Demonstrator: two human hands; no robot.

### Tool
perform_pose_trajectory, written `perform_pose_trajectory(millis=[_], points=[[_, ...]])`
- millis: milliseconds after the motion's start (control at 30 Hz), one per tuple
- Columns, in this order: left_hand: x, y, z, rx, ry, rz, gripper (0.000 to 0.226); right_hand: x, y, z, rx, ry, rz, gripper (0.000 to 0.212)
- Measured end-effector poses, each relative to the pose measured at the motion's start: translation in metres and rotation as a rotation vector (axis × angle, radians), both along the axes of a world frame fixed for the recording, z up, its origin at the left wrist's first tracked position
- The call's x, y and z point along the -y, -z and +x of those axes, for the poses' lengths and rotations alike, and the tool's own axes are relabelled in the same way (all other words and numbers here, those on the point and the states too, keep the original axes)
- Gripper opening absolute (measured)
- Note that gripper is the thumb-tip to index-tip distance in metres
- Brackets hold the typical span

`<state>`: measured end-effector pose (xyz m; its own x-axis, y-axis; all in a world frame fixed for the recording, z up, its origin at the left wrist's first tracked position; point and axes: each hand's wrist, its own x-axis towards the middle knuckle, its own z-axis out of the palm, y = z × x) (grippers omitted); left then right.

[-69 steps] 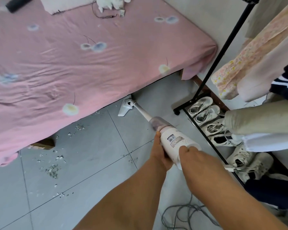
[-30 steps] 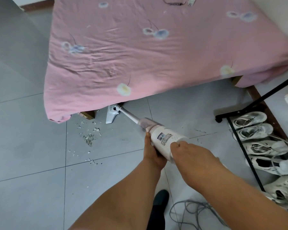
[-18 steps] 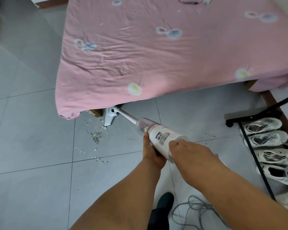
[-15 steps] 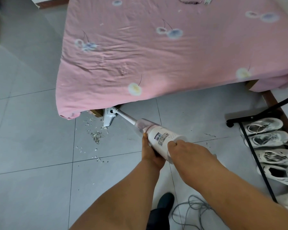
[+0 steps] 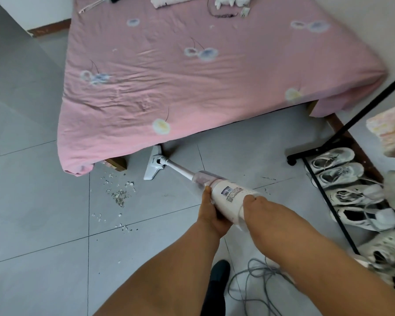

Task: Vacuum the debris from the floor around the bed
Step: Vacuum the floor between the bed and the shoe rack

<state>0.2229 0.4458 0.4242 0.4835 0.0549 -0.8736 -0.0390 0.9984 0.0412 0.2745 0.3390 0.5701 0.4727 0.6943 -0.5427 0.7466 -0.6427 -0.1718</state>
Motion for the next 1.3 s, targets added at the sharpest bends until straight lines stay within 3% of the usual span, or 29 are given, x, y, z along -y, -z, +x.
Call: perform_pose_trajectory(millis=[200,533,867,1067,1300], points=[[0.075,-0.013,0.005,-0.002,0.159,-0.014,0.075,0.076,-0.016,-0.011,0.0,0.135,-0.078,0.039],[0.165,-0.033,-0.006,-0.017,0.226,0.029,0.078,0.153,-0.032,-0.035,0.055,0.109,-0.187,0.036],[0.109,-0.024,-0.031,-0.127,0.372,0.134,0.066,0.112,-0.025,-0.062,0.007,-0.019,-0.193,0.047],[0.057,-0.016,-0.025,-0.153,0.42,0.14,0.064,0.072,-0.012,-0.066,0.028,-0.099,-0.169,0.096],[0.023,-0.009,-0.013,-0.187,0.469,0.153,0.061,0.038,-0.01,-0.048,-0.026,-0.019,-0.17,0.074]])
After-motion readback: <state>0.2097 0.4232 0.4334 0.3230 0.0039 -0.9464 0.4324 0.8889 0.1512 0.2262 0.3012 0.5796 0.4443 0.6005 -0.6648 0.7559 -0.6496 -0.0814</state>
